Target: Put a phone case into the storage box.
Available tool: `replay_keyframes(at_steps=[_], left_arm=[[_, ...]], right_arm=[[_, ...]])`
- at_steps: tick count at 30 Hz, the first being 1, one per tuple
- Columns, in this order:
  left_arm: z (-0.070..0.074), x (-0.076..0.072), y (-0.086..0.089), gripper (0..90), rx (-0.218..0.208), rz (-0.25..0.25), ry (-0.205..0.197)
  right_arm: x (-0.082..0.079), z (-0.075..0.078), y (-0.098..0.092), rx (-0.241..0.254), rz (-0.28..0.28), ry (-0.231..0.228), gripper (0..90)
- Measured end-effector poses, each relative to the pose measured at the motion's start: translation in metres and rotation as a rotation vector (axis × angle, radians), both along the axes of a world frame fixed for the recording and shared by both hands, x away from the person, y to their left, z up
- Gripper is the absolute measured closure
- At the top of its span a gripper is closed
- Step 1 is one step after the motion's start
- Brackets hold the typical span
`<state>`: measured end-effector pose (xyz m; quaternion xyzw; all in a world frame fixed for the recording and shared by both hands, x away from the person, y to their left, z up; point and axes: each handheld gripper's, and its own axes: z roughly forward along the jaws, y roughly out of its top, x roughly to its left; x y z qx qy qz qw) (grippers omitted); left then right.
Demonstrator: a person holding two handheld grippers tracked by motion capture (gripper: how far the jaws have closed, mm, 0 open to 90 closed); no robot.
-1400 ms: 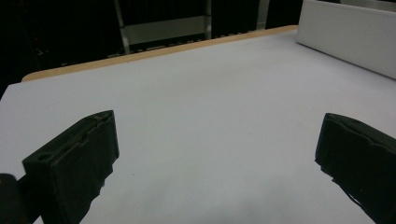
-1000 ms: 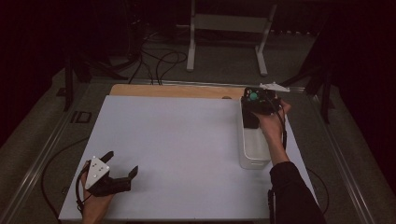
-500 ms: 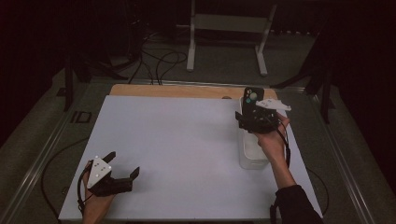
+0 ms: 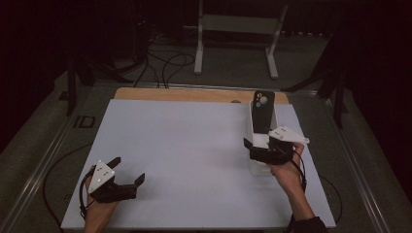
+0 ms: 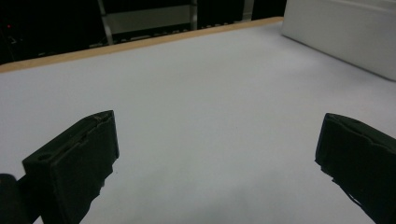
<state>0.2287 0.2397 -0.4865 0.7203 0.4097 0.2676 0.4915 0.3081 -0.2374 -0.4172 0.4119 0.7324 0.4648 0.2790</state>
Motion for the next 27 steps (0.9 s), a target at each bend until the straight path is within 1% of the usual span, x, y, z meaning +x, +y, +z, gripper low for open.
replay_keyframes(at_steps=[1,3,4,5,6,7,8,9,10,11,12,13,14,15,18,20,21,24,27], left_arm=[[0.002,0.0,0.0,0.0,-0.005,0.0,-0.004],[0.005,-0.001,0.001,0.0,-0.01,-0.003,-0.009],[0.007,-0.001,0.002,0.0,-0.01,-0.003,-0.014],[0.008,-0.002,0.002,0.0,-0.012,-0.004,-0.02],[0.01,-0.002,0.003,0.0,-0.018,-0.003,-0.024],[0.012,-0.004,0.004,0.0,-0.02,-0.002,-0.033],[0.012,-0.004,0.004,0.0,-0.02,-0.002,-0.033],[0.012,-0.004,0.005,0.0,-0.022,-0.001,-0.037],[0.013,-0.005,0.006,0.0,-0.024,0.001,-0.04],[0.013,-0.005,0.006,0.0,-0.026,0.002,-0.04],[0.013,-0.005,0.006,0.0,-0.025,0.001,-0.041],[0.013,-0.005,0.006,0.0,-0.027,-0.001,-0.046],[0.013,-0.005,0.006,0.0,-0.027,-0.001,-0.046],[0.013,-0.005,0.006,0.0,-0.026,-0.004,-0.048],[0.013,-0.005,0.006,0.0,-0.023,-0.006,-0.049],[0.013,-0.006,0.006,0.0,-0.022,-0.008,-0.052],[0.013,-0.006,0.006,0.0,-0.019,-0.008,-0.051],[0.013,-0.006,0.007,0.0,-0.021,-0.008,-0.051],[0.012,-0.007,0.007,0.0,-0.009,-0.016,-0.05]], right_arm=[[0.0,0.0,0.0,0.0,0.0,0.0,13.8],[-0.007,-0.003,-0.003,0.004,0.008,-0.002,13.7],[-0.011,-0.005,-0.004,0.011,0.007,-0.006,13.4],[-0.018,-0.009,-0.008,0.039,0.014,-0.016,12.8],[-0.018,-0.009,-0.008,0.039,0.014,-0.016,12.8],[-0.026,-0.015,-0.011,0.059,0.014,-0.034,12.5],[-0.03,-0.018,-0.013,0.067,0.021,-0.04,12.4],[-0.03,-0.018,-0.013,0.067,0.021,-0.04,12.4],[-0.033,-0.022,-0.014,0.067,0.028,-0.048,12.4],[-0.04,-0.027,-0.016,0.078,0.038,-0.057,12.4],[-0.04,-0.027,-0.016,0.078,0.038,-0.057,12.4],[-0.047,-0.033,-0.018,0.096,0.05,-0.065,12.4],[-0.047,-0.033,-0.018,0.096,0.05,-0.065,12.4],[-0.052,-0.039,-0.02,0.088,0.053,-0.071,12.4],[-0.057,-0.045,-0.022,0.098,0.064,-0.069,12.3],[-0.061,-0.05,-0.024,0.112,0.075,-0.083,12.3],[-0.065,-0.052,-0.025,0.124,0.085,-0.097,12.3],[-0.07,-0.053,-0.027,0.123,0.093,-0.117,12.4],[-0.073,-0.055,-0.03,0.128,0.096,-0.118,12.3]])
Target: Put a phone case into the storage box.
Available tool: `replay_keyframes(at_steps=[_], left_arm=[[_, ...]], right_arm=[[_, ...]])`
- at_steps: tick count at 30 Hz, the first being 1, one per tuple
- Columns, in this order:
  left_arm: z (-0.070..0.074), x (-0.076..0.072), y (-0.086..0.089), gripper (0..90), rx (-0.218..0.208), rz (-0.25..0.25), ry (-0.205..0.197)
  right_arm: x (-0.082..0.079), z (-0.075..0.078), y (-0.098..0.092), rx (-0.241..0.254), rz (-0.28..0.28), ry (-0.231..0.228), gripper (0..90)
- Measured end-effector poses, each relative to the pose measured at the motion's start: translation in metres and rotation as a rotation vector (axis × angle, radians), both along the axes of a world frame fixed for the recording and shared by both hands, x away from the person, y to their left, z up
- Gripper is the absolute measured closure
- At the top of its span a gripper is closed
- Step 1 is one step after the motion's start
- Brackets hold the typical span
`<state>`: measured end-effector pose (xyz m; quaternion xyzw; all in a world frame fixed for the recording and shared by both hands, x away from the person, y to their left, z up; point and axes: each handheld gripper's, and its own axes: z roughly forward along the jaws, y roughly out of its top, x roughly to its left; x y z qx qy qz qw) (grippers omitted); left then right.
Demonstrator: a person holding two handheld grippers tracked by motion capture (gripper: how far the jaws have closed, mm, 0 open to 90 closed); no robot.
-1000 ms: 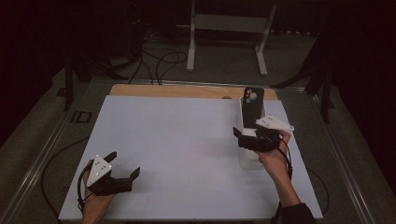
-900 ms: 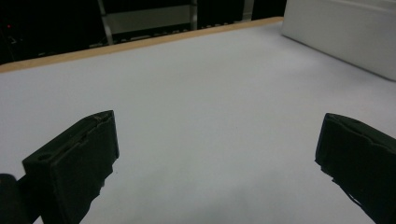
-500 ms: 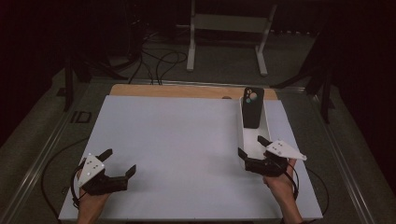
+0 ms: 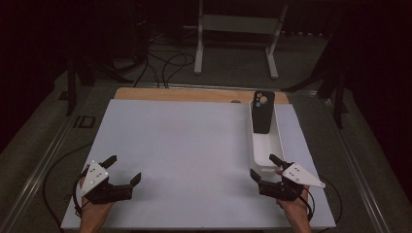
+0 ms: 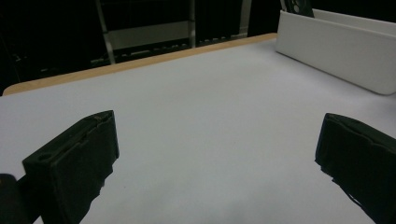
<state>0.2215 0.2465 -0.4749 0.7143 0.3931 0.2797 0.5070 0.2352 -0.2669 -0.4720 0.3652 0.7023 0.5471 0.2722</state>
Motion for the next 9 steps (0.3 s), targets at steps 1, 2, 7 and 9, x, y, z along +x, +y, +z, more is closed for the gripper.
replay_keyframes(at_steps=[1,2,7,9], left_arm=[[-0.0003,0.0,0.0001,0.0,0.0,-0.002,0.001],[-0.0006,0.0001,0.0001,0.0,0.003,-0.002,0.002],[-0.0022,0.0005,0.0,0.0,0.011,-0.001,0.009],[-0.0023,0.0006,-0.0002,0.0,0.012,0.0,0.009]], right_arm=[[-0.0008,-0.0009,-0.001,0.004,-0.004,0.001,12.3],[-0.0009,-0.0018,-0.0021,0.002,-0.006,0.003,12.3],[-0.0002,-0.0039,-0.0026,-0.004,0.007,0.015,12.3],[-0.0002,-0.004,-0.002,-0.006,0.01,0.013,12.3]])
